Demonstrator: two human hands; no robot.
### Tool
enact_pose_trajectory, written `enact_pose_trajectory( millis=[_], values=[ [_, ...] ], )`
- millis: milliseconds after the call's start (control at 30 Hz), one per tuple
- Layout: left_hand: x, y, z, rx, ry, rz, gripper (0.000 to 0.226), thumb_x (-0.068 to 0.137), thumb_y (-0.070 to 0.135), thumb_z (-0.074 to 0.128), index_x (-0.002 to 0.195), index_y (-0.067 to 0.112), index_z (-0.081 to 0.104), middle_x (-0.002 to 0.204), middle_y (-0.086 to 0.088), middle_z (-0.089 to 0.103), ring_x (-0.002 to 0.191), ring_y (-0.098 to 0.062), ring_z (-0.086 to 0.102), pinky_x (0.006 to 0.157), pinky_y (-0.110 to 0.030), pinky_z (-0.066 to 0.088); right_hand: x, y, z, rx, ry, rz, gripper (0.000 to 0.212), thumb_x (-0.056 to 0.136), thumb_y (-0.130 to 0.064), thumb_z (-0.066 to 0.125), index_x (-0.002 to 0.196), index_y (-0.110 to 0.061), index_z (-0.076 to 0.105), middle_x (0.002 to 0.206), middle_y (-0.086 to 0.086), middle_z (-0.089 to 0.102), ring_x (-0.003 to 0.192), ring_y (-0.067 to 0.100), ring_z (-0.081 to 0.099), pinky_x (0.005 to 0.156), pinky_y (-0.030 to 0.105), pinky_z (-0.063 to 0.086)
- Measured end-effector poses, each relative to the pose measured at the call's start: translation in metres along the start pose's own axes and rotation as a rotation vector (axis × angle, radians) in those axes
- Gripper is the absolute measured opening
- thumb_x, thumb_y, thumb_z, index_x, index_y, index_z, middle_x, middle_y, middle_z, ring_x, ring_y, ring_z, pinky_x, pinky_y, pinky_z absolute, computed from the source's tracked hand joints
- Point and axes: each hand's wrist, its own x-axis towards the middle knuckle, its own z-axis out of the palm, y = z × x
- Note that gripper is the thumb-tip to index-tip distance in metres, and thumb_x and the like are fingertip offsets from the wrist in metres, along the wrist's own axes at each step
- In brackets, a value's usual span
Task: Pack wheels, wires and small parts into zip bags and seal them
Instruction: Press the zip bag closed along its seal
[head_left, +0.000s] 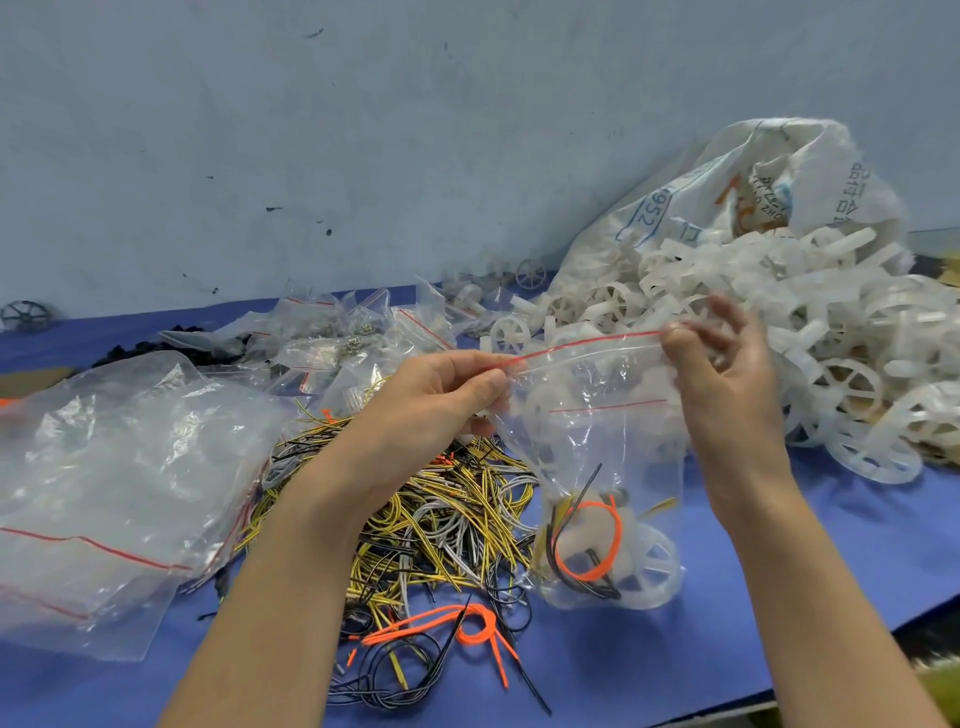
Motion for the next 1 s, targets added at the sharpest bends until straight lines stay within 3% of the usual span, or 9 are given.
enact_pose_trajectory(
  millis=[100, 167, 233, 367, 467, 567, 700, 867, 1000],
  values=[
    [-0.001, 0.005, 0.002, 0.060, 0.046, 0.087, 0.024, 0.095, 0.016, 0.063, 0.095, 0.036, 0.077, 0.090, -0.004, 0.074, 0.081, -0.016, 0.065, 0.077, -0.036, 0.056, -0.007, -0.021, 0.005, -0.563, -0.009, -0.548, 0.042, 0.094, -0.035, 0.059, 0.135, -0.024, 0.055, 0.129, 0.001, 0.056, 0.124, 0.019, 0.051, 0.112, 0.046, 0.034],
    [0.000, 0.010, 0.005, 0.123, 0.094, 0.172, 0.027, 0.093, 0.015, 0.065, 0.091, 0.039, 0.076, 0.092, -0.006, 0.073, 0.082, -0.025, 0.065, 0.073, -0.034, 0.057, -0.012, -0.038, 0.013, -0.749, -0.195, -0.663, 0.035, 0.093, -0.045, 0.054, 0.123, -0.029, 0.065, 0.121, -0.005, 0.064, 0.126, 0.020, 0.050, 0.118, 0.053, 0.019],
    [-0.001, 0.014, 0.007, 0.206, 0.129, 0.250, 0.028, 0.094, 0.015, 0.065, 0.092, 0.041, 0.075, 0.095, -0.003, 0.073, 0.087, -0.030, 0.066, 0.071, -0.036, 0.058, -0.016, -0.048, 0.018, -0.829, -0.352, -0.587, 0.035, 0.094, -0.055, 0.051, 0.115, -0.034, 0.069, 0.113, -0.011, 0.067, 0.126, 0.019, 0.050, 0.120, 0.052, 0.013],
    [-0.006, 0.021, 0.006, 0.339, 0.155, 0.348, 0.022, 0.095, 0.015, 0.062, 0.097, 0.034, 0.071, 0.097, 0.008, 0.071, 0.089, -0.015, 0.066, 0.063, -0.022, 0.056, -0.016, -0.053, 0.011, -0.794, -0.461, -0.495, 0.029, 0.089, -0.051, 0.052, 0.106, -0.036, 0.070, 0.094, -0.012, 0.059, 0.109, 0.021, 0.048, 0.100, 0.032, 0.033],
    [-0.009, 0.022, 0.006, 0.410, 0.147, 0.367, 0.021, 0.096, 0.015, 0.060, 0.097, 0.035, 0.067, 0.096, 0.013, 0.068, 0.091, -0.009, 0.063, 0.066, -0.013, 0.052, -0.015, -0.051, 0.013, -0.846, -0.497, -0.464, 0.032, 0.089, -0.052, 0.056, 0.114, -0.035, 0.067, 0.105, -0.008, 0.054, 0.112, 0.017, 0.043, 0.090, 0.025, 0.030],
    [-0.010, 0.023, 0.005, 0.479, 0.131, 0.372, 0.020, 0.096, 0.015, 0.060, 0.098, 0.034, 0.066, 0.094, 0.019, 0.066, 0.093, 0.000, 0.061, 0.074, -0.006, 0.043, -0.016, -0.048, 0.015, -0.857, -0.515, -0.477, 0.028, 0.091, -0.048, 0.059, 0.113, -0.032, 0.066, 0.115, -0.010, 0.058, 0.116, 0.017, 0.046, 0.097, 0.030, 0.035],
    [-0.010, 0.023, 0.004, 0.480, 0.115, 0.381, 0.022, 0.096, 0.018, 0.061, 0.098, 0.040, 0.065, 0.090, 0.019, 0.067, 0.091, -0.005, 0.062, 0.074, -0.011, 0.046, -0.015, -0.048, 0.014, -0.743, -0.514, -0.444, 0.022, 0.088, -0.046, 0.061, 0.105, -0.033, 0.065, 0.087, -0.022, 0.057, 0.100, 0.014, 0.048, 0.084, 0.028, 0.033],
    [-0.010, 0.023, 0.006, 0.366, 0.045, 0.318, 0.010, 0.094, 0.029, 0.063, 0.100, 0.034, 0.069, 0.089, 0.009, 0.070, 0.087, -0.011, 0.067, 0.075, -0.029, 0.056, -0.014, -0.047, 0.016, -0.781, -0.543, -0.451, 0.018, 0.088, -0.046, 0.059, 0.098, -0.034, 0.069, 0.087, -0.016, 0.054, 0.094, 0.014, 0.045, 0.080, 0.028, 0.031],
    [-0.009, 0.023, 0.006, 0.322, 0.027, 0.288, 0.010, 0.090, 0.035, 0.066, 0.096, 0.030, 0.073, 0.084, 0.009, 0.072, 0.079, -0.008, 0.068, 0.070, -0.025, 0.057, -0.016, -0.048, 0.016, -0.747, -0.551, -0.445, 0.019, 0.088, -0.045, 0.060, 0.098, -0.033, 0.070, 0.092, -0.011, 0.059, 0.097, 0.015, 0.053, 0.088, 0.035, 0.041]
  ],
)
